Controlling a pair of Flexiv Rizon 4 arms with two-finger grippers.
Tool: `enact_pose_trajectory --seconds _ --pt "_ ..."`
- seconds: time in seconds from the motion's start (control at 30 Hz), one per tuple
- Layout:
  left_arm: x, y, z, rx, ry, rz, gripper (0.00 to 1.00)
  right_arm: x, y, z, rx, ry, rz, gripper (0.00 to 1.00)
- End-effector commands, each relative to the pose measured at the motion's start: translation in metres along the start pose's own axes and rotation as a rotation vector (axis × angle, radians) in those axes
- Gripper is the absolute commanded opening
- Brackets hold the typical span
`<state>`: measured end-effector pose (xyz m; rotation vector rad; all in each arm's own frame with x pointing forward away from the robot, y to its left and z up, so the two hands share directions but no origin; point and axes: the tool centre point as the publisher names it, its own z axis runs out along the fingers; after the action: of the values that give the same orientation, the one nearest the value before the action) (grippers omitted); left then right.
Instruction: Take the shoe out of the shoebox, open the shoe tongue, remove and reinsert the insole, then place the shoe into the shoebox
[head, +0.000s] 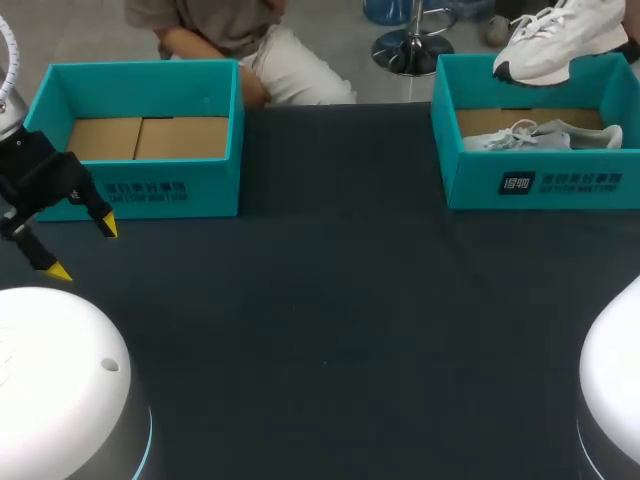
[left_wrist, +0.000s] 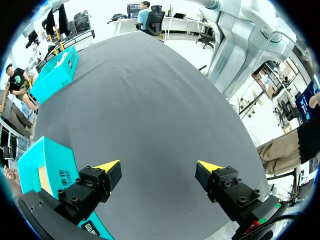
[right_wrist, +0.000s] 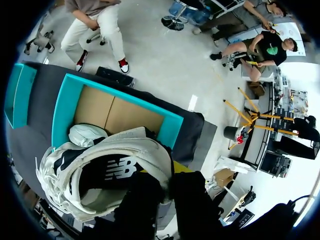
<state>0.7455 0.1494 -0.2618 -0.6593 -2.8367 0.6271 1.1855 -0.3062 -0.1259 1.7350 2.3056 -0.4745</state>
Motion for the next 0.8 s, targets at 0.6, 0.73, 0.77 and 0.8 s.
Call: enact_pose_trajectory --seconds 0.6,0.73,0.77,0.8 --pt "0.001 0.000 0.000 -0.002 0.000 0.000 1.00 0.012 -0.019 0.024 0.096 0.078 0.518 0.00" --pt "0.001 0.000 0.000 -0.002 0.000 0.000 1.00 0.012 -0.025 0.031 0.091 0.076 0.544 0.00" --pt "0.001 0.000 0.000 -0.002 0.000 0.000 1.00 0.012 -0.025 0.033 0.095 0.078 0.554 0.00" --pt "0.001 0.000 0.000 -0.002 0.000 0.000 1.00 0.011 -0.025 0.034 0.093 0.076 0.564 0.00"
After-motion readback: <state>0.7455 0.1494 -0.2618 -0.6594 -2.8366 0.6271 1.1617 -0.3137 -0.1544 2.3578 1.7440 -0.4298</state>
